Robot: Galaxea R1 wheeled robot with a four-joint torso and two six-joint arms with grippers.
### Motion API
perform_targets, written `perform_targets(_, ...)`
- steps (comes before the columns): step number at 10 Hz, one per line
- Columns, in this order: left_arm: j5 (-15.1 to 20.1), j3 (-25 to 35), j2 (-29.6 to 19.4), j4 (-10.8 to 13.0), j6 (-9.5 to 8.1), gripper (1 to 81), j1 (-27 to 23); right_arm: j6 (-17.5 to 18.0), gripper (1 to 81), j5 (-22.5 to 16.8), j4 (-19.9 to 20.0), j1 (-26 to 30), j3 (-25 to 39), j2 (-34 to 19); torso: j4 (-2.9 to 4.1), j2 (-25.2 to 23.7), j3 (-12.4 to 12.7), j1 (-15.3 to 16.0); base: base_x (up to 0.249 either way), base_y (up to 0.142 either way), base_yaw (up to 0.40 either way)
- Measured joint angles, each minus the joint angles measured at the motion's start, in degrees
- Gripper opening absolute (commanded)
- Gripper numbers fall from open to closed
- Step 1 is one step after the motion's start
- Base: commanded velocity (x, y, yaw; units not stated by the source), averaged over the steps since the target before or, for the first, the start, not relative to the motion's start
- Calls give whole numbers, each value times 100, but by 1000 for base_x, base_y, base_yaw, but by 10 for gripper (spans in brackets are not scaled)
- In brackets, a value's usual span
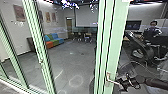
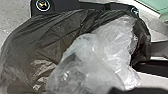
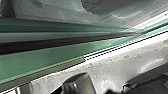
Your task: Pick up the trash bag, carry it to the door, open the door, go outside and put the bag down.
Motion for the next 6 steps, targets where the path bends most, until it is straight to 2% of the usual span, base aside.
perform_targets(3,0,-41,2,0,0,10,9,372,811,-61,-396,-74,-55,4,0,0,0,-2,0,0,0)
perform_targets(4,1,-41,2,0,0,10,16,601,811,-171,-625,-54,-68,48,0,0,0,-2,0,0,0)
perform_targets(6,-2,-41,2,0,0,10,16,827,811,-356,-959,-45,-160,174,0,-2,2,-4,0,0,0)
